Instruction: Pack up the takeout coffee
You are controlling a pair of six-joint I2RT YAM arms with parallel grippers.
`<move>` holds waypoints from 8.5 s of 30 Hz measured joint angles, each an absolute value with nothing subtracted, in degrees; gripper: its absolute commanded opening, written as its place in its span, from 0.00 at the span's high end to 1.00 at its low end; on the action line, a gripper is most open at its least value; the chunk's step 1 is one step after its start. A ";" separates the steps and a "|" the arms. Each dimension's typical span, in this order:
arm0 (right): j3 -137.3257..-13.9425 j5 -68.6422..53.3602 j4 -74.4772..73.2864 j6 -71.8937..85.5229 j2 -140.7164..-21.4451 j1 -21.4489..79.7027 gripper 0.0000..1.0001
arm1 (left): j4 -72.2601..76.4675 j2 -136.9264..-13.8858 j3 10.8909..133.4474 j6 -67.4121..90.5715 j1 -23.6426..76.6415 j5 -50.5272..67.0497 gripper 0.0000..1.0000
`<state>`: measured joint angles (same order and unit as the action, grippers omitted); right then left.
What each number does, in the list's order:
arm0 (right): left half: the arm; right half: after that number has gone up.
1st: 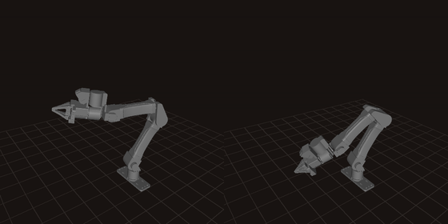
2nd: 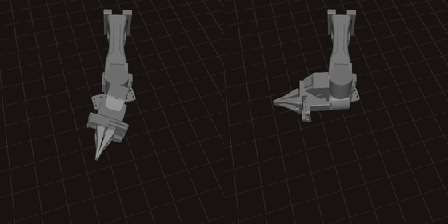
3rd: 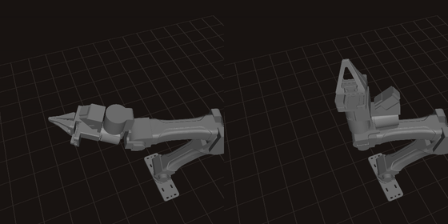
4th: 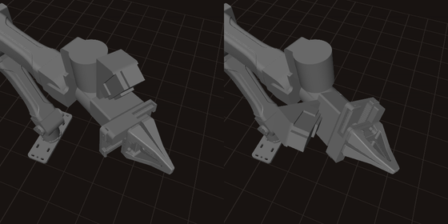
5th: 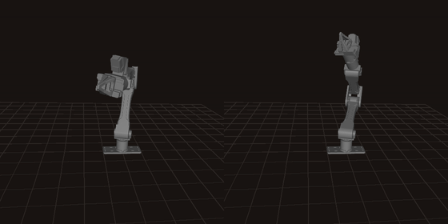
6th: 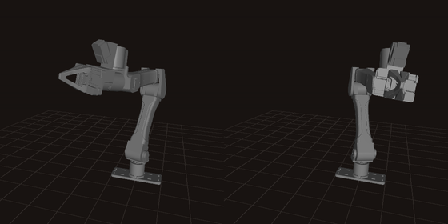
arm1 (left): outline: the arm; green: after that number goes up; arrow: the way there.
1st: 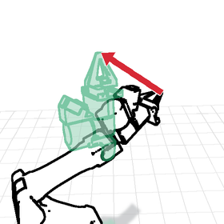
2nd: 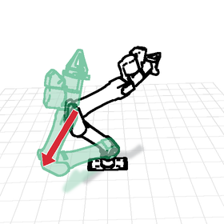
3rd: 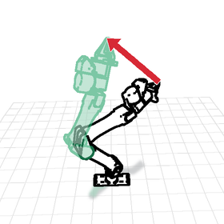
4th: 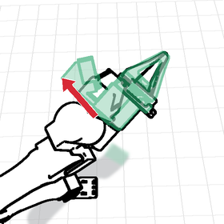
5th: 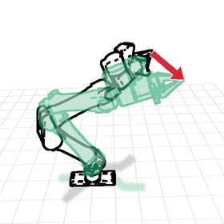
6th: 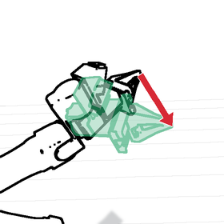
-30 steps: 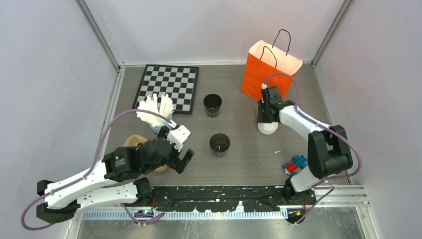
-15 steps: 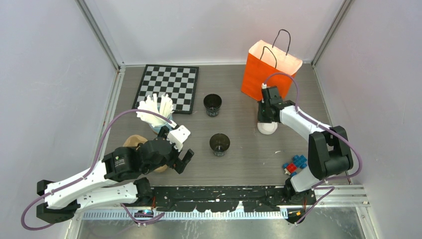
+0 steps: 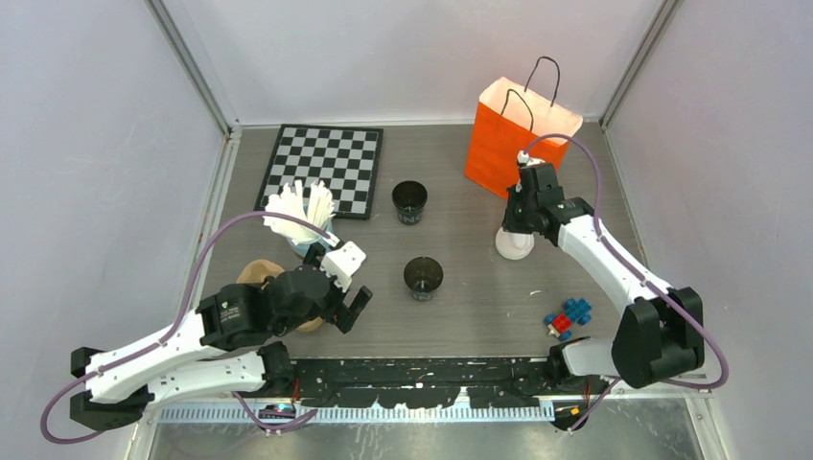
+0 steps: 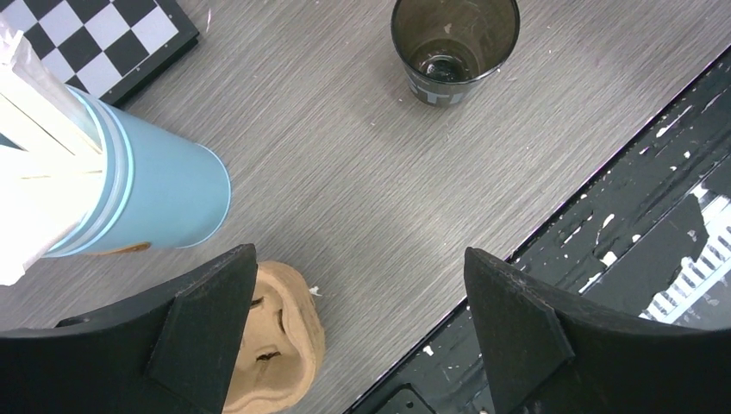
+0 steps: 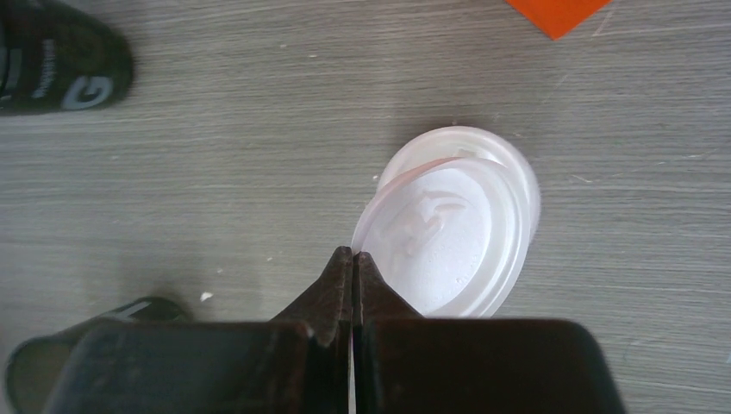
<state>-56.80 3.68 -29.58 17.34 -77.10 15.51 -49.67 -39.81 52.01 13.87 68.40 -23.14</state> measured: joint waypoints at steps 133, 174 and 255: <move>-37.28 -15.97 -8.69 51.09 -29.02 35.53 0.14 | -28.49 -52.07 60.23 19.46 56.82 -3.99 0.29; -47.77 2.90 -42.54 34.30 -17.47 35.53 0.11 | -55.13 -100.95 90.15 17.52 57.30 -3.64 0.26; -41.19 -1.89 -38.68 37.23 -20.78 35.53 0.12 | -58.39 -109.43 100.38 14.68 57.30 -2.42 0.33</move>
<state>-41.19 -1.89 -38.68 37.23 -20.78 35.53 -58.39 -109.43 100.38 14.68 57.30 -2.42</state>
